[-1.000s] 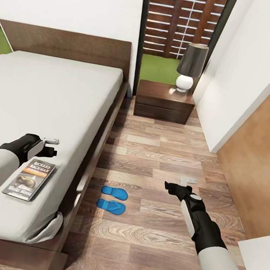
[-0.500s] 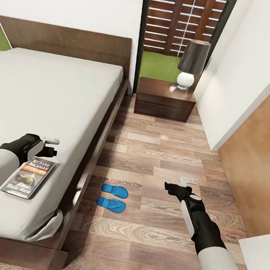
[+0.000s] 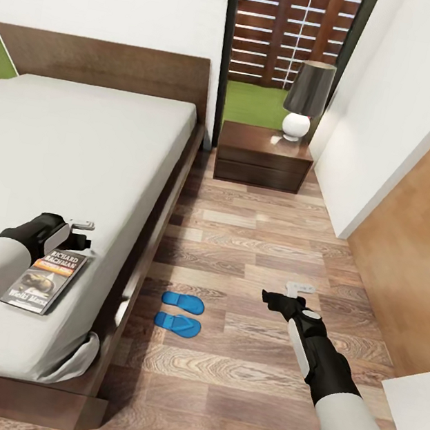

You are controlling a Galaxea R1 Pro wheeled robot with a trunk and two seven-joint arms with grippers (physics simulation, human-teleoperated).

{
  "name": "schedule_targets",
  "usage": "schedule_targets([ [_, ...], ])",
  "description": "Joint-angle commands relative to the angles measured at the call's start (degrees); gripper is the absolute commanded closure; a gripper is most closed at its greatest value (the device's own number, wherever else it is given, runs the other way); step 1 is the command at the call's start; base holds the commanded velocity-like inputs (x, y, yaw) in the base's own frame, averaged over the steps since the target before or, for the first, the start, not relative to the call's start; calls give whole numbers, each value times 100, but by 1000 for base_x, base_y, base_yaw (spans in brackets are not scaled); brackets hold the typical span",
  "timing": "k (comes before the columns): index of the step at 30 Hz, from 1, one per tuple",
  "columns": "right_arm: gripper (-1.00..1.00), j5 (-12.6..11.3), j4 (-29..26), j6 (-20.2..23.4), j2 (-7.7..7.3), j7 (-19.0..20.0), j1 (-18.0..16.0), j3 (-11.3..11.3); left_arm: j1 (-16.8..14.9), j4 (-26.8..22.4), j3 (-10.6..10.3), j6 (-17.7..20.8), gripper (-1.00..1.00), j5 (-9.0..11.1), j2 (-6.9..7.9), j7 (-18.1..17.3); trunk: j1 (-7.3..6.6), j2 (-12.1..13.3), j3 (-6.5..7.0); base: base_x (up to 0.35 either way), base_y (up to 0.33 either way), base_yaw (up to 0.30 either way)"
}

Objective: In the bedroom, move the book from the bed onto either nightstand, and place the two sandals side by side next to the bed.

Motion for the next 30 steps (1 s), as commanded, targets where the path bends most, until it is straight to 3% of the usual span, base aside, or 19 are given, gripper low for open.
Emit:
schedule_targets([
  [1, -100, -56, -7, 25, -7, -20, -2, 17, -1, -12, -33, 30, -100, 63, 1, 37, 21, -42, -22, 0, 0, 0],
  [8, -100, -56, -8, 25, -9, -20, -2, 17, -1, -16, -33, 30, -100, 64, -4, 37, 175, -322, -148, 0, 0, 0],
  [23, -100, -56, -3, 24, -12, -20, -2, 17, -1, -17, -32, 23, -100, 68, -7, 36, 175, -322, -148, -1, 0, 0],
  [30, -100, -56, -1, 23, -13, -20, -2, 17, -1, -13, -31, 22, -100, 65, -4, 32, 175, -322, -148, -220, 46, 0],
])
